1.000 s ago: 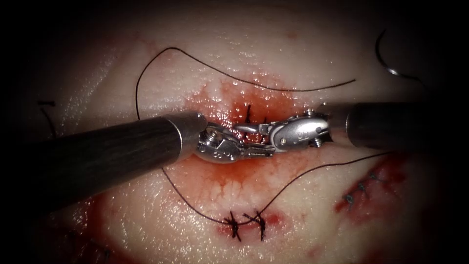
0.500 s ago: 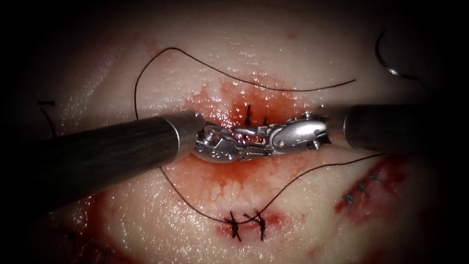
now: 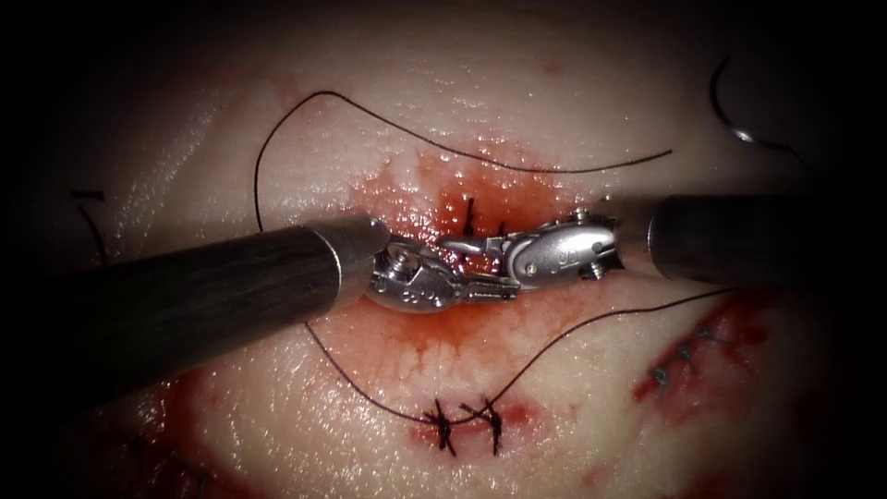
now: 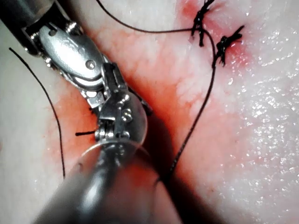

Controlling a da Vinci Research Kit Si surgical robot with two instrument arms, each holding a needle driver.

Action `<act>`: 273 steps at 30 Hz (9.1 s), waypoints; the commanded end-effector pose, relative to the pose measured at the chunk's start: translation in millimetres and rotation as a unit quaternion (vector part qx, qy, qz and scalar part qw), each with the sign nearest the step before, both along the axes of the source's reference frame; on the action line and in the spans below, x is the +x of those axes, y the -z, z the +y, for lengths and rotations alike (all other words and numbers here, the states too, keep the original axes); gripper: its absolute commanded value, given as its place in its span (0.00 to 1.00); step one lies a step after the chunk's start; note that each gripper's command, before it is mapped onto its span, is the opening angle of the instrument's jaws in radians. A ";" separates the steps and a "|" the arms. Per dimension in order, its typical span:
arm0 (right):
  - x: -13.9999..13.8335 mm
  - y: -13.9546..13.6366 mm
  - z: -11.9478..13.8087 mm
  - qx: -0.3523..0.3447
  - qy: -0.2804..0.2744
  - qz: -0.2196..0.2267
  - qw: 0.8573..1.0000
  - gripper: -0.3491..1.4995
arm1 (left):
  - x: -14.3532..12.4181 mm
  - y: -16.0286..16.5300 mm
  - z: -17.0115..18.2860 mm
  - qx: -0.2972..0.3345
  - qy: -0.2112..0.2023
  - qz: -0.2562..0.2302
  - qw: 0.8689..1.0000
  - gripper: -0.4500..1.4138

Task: Wound Closure

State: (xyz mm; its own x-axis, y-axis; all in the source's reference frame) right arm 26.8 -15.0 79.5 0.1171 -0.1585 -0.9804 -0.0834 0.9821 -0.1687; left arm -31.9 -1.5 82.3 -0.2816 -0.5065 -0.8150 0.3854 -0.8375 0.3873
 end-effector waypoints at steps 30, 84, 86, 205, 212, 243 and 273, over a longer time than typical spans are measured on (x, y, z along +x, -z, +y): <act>-4.3 2.3 -0.4 0.020 -0.024 -0.026 0.999 0.98 | 1.1 3.1 0.4 0.002 0.029 -0.015 0.999 0.31; -10.9 3.0 -0.6 0.049 -0.059 -0.044 0.996 0.95 | 28.3 -13.0 12.3 0.332 0.448 0.038 0.829 0.40; -10.8 3.1 -0.6 0.049 -0.059 -0.044 0.996 0.95 | 28.4 -13.6 11.4 0.353 0.452 0.060 0.817 0.52; -8.6 4.5 -2.3 0.071 -0.053 -0.033 0.995 0.95 | 29.2 -0.7 -4.7 0.563 0.449 0.053 0.692 0.82; -8.5 4.5 -2.3 0.074 -0.054 -0.033 0.995 0.95 | 30.9 -1.8 -6.9 0.567 0.447 0.051 0.689 0.83; -8.5 4.9 -2.0 0.088 -0.053 -0.030 0.994 0.95 | 28.6 13.3 -8.1 0.431 0.417 0.028 0.800 0.79; -11.5 11.3 2.2 0.159 -0.030 -0.085 0.983 0.86 | 12.2 17.1 7.0 0.335 0.279 -0.047 0.899 0.72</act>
